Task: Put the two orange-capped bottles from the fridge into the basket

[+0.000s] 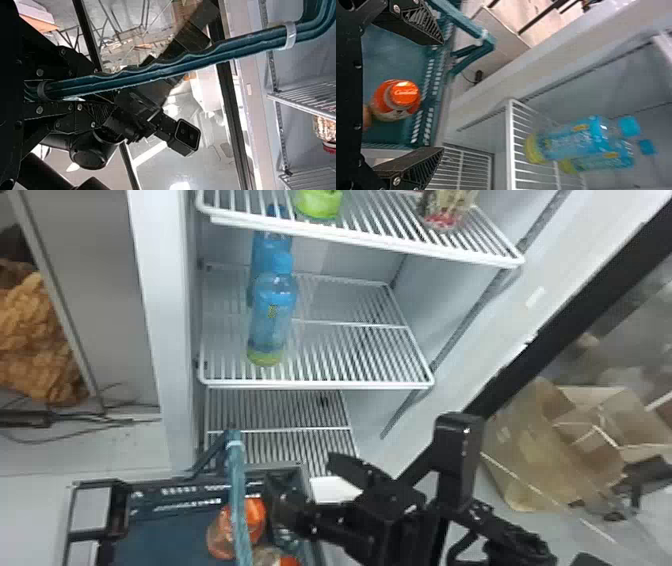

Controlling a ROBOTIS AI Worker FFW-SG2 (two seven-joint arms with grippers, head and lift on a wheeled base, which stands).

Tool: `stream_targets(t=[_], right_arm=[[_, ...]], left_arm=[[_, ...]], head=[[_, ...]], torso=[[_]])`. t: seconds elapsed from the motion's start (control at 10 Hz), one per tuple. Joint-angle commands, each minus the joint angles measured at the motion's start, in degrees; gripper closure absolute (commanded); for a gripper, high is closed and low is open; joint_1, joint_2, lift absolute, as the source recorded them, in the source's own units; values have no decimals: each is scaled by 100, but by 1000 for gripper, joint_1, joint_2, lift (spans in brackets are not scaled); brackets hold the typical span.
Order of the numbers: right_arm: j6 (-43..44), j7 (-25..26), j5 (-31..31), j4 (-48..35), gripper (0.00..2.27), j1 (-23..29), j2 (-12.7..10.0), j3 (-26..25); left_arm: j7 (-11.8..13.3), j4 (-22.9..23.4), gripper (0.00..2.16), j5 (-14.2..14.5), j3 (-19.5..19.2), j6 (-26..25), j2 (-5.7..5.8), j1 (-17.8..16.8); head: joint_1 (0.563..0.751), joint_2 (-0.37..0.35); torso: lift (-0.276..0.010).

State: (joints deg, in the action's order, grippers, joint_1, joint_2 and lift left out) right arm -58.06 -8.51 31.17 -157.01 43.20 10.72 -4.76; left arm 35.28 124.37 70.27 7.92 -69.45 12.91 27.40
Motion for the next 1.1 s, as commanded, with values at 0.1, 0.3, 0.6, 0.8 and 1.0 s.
stream_targets(t=[0.1, 0.3, 0.6, 0.8, 1.0], right_arm=[[1841, 350, -261, 71, 104, 363, -35, 76], [3711, 658, -741, 380, 101, 546, -132, 87], [5216, 719, -1289, 1139, 102, 546, -325, -39], [5553, 719, -1701, 1575, 104, 560, -509, -301], [6003, 719, -1906, 2039, 101, 489, -589, -473]], left_arm=[[5, 1, 1190, 0, -4, -1, -8, 2], [5, 1, 1190, 0, -4, -1, -8, 16], [5, 1, 1190, -12, 8, 13, -8, 2], [5, 1, 1190, -12, 19, 13, -8, 2], [5, 1, 1190, -23, 19, 13, -8, 2]], head=[[695, -350], [695, -350], [695, -350], [695, -350], [695, -350]], torso=[[-235], [-235], [-235], [-235], [-235]])
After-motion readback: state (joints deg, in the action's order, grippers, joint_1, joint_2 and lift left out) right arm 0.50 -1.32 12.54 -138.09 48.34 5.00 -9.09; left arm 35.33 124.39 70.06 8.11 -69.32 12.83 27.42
